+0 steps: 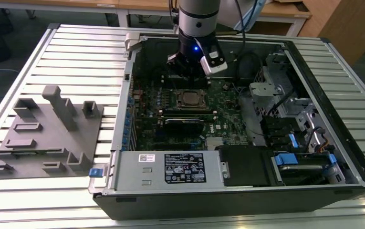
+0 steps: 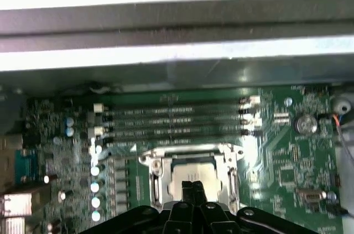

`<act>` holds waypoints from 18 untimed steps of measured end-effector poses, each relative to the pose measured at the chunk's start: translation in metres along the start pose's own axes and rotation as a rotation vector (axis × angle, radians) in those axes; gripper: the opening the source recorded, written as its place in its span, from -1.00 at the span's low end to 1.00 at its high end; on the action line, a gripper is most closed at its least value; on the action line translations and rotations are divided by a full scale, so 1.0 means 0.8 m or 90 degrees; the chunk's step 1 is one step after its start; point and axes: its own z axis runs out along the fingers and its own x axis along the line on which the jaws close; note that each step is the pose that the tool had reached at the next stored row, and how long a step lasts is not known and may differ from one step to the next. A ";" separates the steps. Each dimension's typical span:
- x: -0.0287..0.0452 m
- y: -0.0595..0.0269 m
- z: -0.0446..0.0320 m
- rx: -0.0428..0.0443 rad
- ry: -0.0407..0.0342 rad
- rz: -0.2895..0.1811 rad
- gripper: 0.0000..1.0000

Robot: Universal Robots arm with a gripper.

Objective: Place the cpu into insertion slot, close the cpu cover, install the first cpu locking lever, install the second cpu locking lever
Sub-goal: 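Install the first cpu locking lever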

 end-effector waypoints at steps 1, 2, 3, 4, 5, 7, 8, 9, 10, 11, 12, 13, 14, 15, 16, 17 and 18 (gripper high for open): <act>0.0000 0.000 0.0000 -0.0003 0.0000 0.000 -0.80; 0.0000 0.000 0.0000 -0.0005 0.0000 0.000 -0.80; 0.0000 0.000 -0.0001 -0.0004 0.0001 0.000 -0.80; 0.0003 0.000 0.0000 -0.0005 0.0001 0.000 -0.80; 0.0014 0.000 0.0001 -0.0005 0.0000 0.000 -0.80; 0.0052 -0.001 0.0002 -0.0004 0.0000 0.000 -0.80; 0.0073 -0.001 0.0003 -0.0005 -0.0001 0.000 -0.80; 0.0091 -0.001 0.0005 -0.0006 -0.0001 0.000 -0.80; 0.0107 -0.001 0.0007 -0.0006 -0.0001 0.000 -0.80; 0.0117 -0.001 0.0007 -0.0006 -0.0002 0.000 -0.80; 0.0119 -0.001 0.0006 -0.0004 -0.0001 0.000 -0.80; 0.0120 -0.001 0.0006 -0.0004 0.0000 0.000 -0.80; 0.0120 -0.001 0.0006 -0.0004 -0.0001 0.000 -0.80; 0.0120 -0.001 0.0006 -0.0004 -0.0001 0.000 -0.80; 0.0120 -0.001 0.0005 -0.0005 -0.0001 0.000 -0.80; 0.0120 -0.001 0.0001 -0.0004 0.0000 0.000 -0.80; 0.0120 -0.001 0.0000 -0.0005 -0.0001 0.000 -0.80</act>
